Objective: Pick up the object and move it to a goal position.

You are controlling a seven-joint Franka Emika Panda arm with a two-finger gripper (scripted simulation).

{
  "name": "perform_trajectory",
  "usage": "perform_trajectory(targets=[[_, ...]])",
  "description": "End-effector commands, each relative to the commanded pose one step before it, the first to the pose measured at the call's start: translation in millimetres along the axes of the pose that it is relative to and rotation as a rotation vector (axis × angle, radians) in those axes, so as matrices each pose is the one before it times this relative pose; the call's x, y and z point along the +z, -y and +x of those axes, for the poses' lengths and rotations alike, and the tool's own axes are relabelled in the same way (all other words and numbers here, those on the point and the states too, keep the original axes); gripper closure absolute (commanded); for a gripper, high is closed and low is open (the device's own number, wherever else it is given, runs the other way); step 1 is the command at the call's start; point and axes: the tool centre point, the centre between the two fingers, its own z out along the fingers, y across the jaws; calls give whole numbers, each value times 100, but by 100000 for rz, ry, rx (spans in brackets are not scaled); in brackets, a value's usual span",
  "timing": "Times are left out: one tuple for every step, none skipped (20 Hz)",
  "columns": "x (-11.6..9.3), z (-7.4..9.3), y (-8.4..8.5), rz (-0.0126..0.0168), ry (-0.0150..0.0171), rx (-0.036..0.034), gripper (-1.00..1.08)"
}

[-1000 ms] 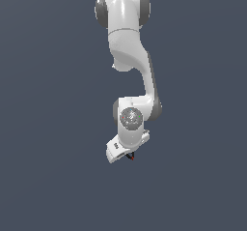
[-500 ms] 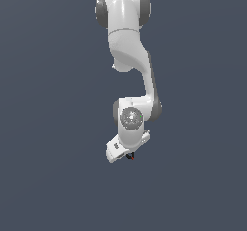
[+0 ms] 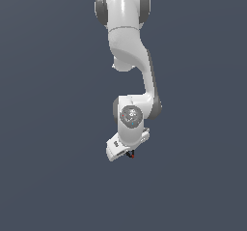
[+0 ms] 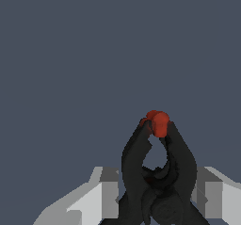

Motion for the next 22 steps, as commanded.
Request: perform_trajectory(targets=[[-271, -380, 203, -39, -62, 1, 108], [-119, -207, 112, 0, 0, 0, 108], [-132, -229, 124, 0, 0, 0, 108], [-146, -253, 137, 0, 0, 0, 108], [-160, -277, 150, 0, 0, 0, 108], [-174, -302, 163, 0, 0, 0, 108], [-190, -328, 177, 0, 0, 0, 108], [-205, -355, 192, 0, 0, 0, 108], [-222, -384, 207, 0, 0, 0, 108], [-239, -413, 223, 0, 0, 0, 108], [-254, -439, 237, 0, 0, 0, 108], [-260, -449, 243, 0, 0, 0, 108], [-265, -458, 247, 0, 0, 0, 108], [-270, -466, 251, 0, 0, 0, 108], [-275, -474, 256, 0, 0, 0, 108], [-262, -480, 261, -20, 45, -1, 108], [-286, -490, 264, 0, 0, 0, 108], [-291, -499, 269, 0, 0, 0, 108], [-296, -507, 273, 0, 0, 0, 108], [-301, -515, 277, 0, 0, 0, 108], [-306, -523, 281, 0, 0, 0, 108], [-311, -531, 285, 0, 0, 0, 108]])
